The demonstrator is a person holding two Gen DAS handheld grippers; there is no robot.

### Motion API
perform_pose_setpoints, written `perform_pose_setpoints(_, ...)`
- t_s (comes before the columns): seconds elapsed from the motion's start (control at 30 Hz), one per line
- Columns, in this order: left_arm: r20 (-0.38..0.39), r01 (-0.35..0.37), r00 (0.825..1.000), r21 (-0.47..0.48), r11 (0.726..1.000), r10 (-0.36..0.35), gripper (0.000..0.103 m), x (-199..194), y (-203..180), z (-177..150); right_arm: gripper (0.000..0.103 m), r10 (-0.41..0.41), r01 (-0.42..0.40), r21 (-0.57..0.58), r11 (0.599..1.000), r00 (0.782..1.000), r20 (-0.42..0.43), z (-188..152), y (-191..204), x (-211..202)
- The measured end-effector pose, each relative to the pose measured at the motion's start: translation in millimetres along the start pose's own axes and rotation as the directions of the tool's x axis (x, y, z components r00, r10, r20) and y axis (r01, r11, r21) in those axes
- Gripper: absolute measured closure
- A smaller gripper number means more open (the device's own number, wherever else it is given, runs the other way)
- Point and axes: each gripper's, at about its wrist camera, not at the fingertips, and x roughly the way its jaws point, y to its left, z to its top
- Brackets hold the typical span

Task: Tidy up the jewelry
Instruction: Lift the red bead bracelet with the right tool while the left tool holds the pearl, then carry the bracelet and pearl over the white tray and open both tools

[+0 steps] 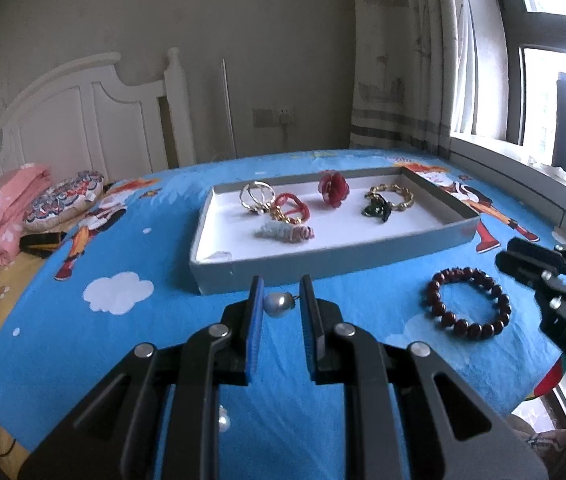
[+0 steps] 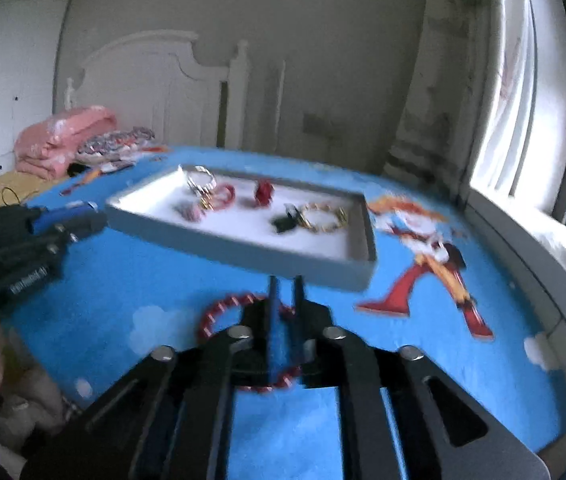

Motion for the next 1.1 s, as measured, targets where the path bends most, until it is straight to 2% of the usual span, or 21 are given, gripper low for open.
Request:
perform_pose_setpoints(0.07,-0.001,0.002,1.0,0.011,1.0,-0.002,0.085,1,-3,-1,0.075,0.011,-0.01,0.026,1.0,0.999,-0.045,-6,-5,8)
perform_pose_setpoints(0.13,0.0,0.0,1.0,0.023,1.0,0.0,0.085,2,-4,-1,0.063,0.022,-0.018,0.056,0.998,0.998,-0.064,-9,-8,12)
perform_pose_setpoints(0.17,-0.002,0.0,1.0,0.024,1.0,0.0,0.085,3,-5,-2,0.063,0.029,-0.024,0.063,0.998,0.997,-0.069,-10,-9,13)
perform_pose_setpoints(0.3,-0.028,0.008,1.0,0.022,1.0,-0.008,0.085,9,-6,-4,0.063,0.03,-0.024,0.064,0.998,0.996,-0.087,-7,-8,20)
perform_pose_setpoints(0.4,-0.036,0.013,0.999,0.023,1.0,-0.012,0.085,11,-7,-5,0.064,0.052,-0.043,0.054,0.998,0.984,-0.172,-7,-6,36)
perform_pose_setpoints(0.47,-0.033,0.01,0.999,0.025,1.0,-0.009,0.085,10,-7,-4,0.064,0.079,-0.066,0.077,0.995,0.981,-0.178,-6,-10,39)
perform_pose_setpoints(0.5,-0.035,0.01,0.999,0.024,1.0,-0.01,0.085,11,-6,-4,0.082,0.098,-0.084,0.08,0.993,0.979,-0.178,-6,-10,39)
perform_pose_setpoints(0.53,-0.036,0.012,0.999,0.023,1.0,-0.011,0.085,11,-6,-4,0.09,0.084,-0.075,0.055,0.996,0.981,-0.174,-5,-7,39)
perform_pose_setpoints(0.67,-0.042,0.005,0.999,0.018,1.0,-0.005,0.085,10,-5,-4,0.09,0.062,-0.062,0.007,0.998,0.99,-0.123,-8,5,30)
perform_pose_setpoints(0.8,-0.039,-0.004,0.999,0.015,1.0,0.005,0.085,7,-4,-3,0.09,0.018,-0.019,-0.039,0.999,0.999,-0.029,-1,17,9)
perform_pose_setpoints(1.1,-0.008,-0.03,1.0,0.0,1.0,0.03,0.085,-6,-1,4,0.09,-0.022,0.029,-0.064,0.998,0.994,0.112,17,23,-25)
